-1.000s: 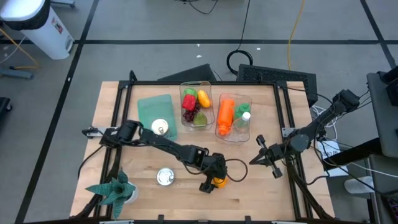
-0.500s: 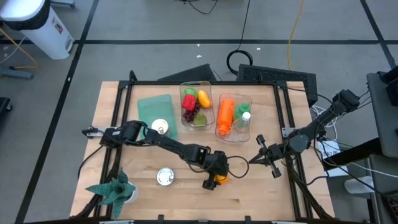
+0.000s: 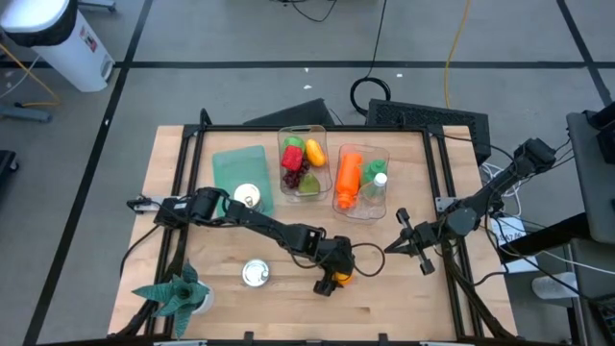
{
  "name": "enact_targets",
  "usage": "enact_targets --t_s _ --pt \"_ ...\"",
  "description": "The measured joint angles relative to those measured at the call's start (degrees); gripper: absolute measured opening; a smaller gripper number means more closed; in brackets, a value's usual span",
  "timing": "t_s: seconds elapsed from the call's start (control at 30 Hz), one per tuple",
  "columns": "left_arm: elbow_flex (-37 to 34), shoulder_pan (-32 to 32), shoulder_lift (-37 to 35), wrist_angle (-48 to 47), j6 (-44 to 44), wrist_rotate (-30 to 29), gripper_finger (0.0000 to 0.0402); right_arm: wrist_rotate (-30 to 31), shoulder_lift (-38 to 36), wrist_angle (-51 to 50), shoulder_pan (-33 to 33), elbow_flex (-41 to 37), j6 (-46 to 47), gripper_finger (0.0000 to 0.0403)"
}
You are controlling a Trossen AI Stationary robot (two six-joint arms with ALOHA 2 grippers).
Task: Pick & Place Food Item
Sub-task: Put the orange into the left transparent bin
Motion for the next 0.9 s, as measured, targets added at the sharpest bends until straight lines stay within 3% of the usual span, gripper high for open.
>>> enact_targets --t_s 0.1,0.33,0.7,0.9 --pt "0.0 0.0 0.0 0.02 -0.84 -0.62 0.0297 0.03 0.0 -0.03 0.0 0.0 -0.28 0.0" --pt "-0.04 -0.07 -3.05 -3.14 0.26 -1.49 0.0295 -0.01 0.0 -0.23 0.0 0.0 -0.19 0.0" --pt "0.02 1.43 -25.71 -17.94 12.99 -23.51 0.0295 -0.02 0.0 -1.27 0.0 0.0 -0.61 0.0" --pt "0.07 10.81 -33.81 -18.55 15.4 -26.35 0.0299 0.08 0.01 -1.41 -0.02 0.0 -0.61 0.0"
